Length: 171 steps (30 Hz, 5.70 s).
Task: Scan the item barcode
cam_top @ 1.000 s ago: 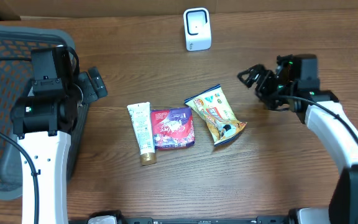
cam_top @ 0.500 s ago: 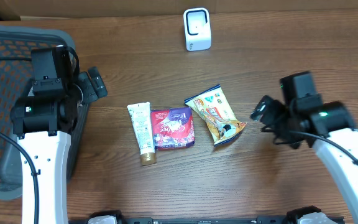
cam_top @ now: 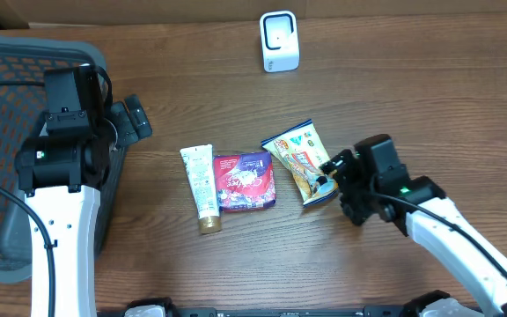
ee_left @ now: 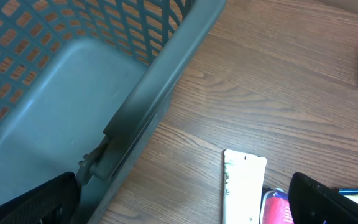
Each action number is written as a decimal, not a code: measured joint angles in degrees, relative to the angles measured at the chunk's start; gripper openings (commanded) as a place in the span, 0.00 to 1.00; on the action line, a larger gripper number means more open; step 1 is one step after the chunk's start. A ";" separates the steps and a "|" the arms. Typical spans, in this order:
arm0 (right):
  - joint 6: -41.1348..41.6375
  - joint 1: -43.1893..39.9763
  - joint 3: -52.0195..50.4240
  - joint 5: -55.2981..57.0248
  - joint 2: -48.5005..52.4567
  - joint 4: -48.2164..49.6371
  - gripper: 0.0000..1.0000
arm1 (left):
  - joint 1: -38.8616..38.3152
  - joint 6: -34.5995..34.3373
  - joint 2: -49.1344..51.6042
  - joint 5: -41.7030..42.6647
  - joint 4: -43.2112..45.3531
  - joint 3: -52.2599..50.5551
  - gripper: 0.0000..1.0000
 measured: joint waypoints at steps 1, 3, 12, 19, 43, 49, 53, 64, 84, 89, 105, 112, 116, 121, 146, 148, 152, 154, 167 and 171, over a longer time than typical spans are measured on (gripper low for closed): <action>0.92 0.35 -0.02 0.04 0.87 1.14 0.97 | 0.00 0.00 0.00 0.00 0.00 0.00 1.00; 2.86 1.11 -0.09 0.04 4.11 3.15 0.72 | 0.00 0.00 0.00 0.00 0.00 0.00 1.00; 5.31 1.40 -0.13 1.64 12.02 4.26 0.04 | 0.00 0.00 0.00 0.00 0.00 0.00 1.00; -2.12 1.46 2.84 8.35 6.47 -9.88 0.04 | 0.00 0.00 0.00 0.00 0.00 0.00 1.00; -36.00 4.57 37.51 54.14 3.17 -57.70 0.04 | 0.00 0.00 0.00 0.00 0.00 0.00 1.00; -37.09 15.08 37.55 54.64 16.83 -55.39 0.04 | 0.00 0.00 0.00 0.00 0.00 0.00 1.00; -37.46 21.27 37.86 54.18 27.23 -52.54 0.04 | 0.00 0.00 0.00 0.00 0.02 0.02 1.00; -37.35 38.05 45.09 48.06 38.42 -52.83 0.04 | 0.00 0.00 0.00 0.00 0.00 0.02 1.00; -33.90 22.47 54.99 49.18 23.06 -68.30 0.04 | 0.00 0.00 0.00 0.00 0.00 0.02 1.00; -34.29 20.98 54.99 58.27 23.10 -68.08 0.04 | 0.00 0.00 0.00 0.00 0.00 0.02 1.00; -66.66 20.11 54.99 92.06 25.68 -46.69 0.04 | 0.00 0.00 0.00 0.00 0.00 0.02 1.00; -86.86 20.59 54.95 92.65 25.99 -36.96 0.04 | 0.00 0.00 0.00 0.00 0.00 0.02 1.00; -95.25 21.35 54.95 92.65 26.10 -35.04 0.04 | 0.00 0.00 0.00 0.00 0.00 0.02 1.00; -94.99 23.30 54.99 91.60 26.10 -38.14 0.04 | 0.00 0.00 0.00 0.00 0.02 0.00 1.00; -54.69 20.31 48.70 57.61 26.27 -68.19 0.42 | 0.00 0.00 0.00 0.00 0.00 0.02 1.00; -54.49 22.01 48.68 56.41 26.27 -68.13 0.41 | 0.00 0.00 0.00 0.00 0.00 0.00 1.00; -53.37 26.95 48.68 52.87 26.27 -68.08 0.50 | 0.00 0.00 0.00 0.00 0.00 0.00 1.00; -51.21 29.64 48.68 50.21 26.27 -67.45 0.63 | 0.00 0.00 0.00 0.00 0.00 0.00 1.00; -51.06 25.09 36.63 47.52 26.32 -57.57 0.93 | 0.00 0.00 0.00 0.00 0.00 0.02 1.00; -53.57 24.04 31.85 48.68 26.36 -51.63 1.00 | 0.00 0.00 0.00 0.00 0.00 0.02 1.00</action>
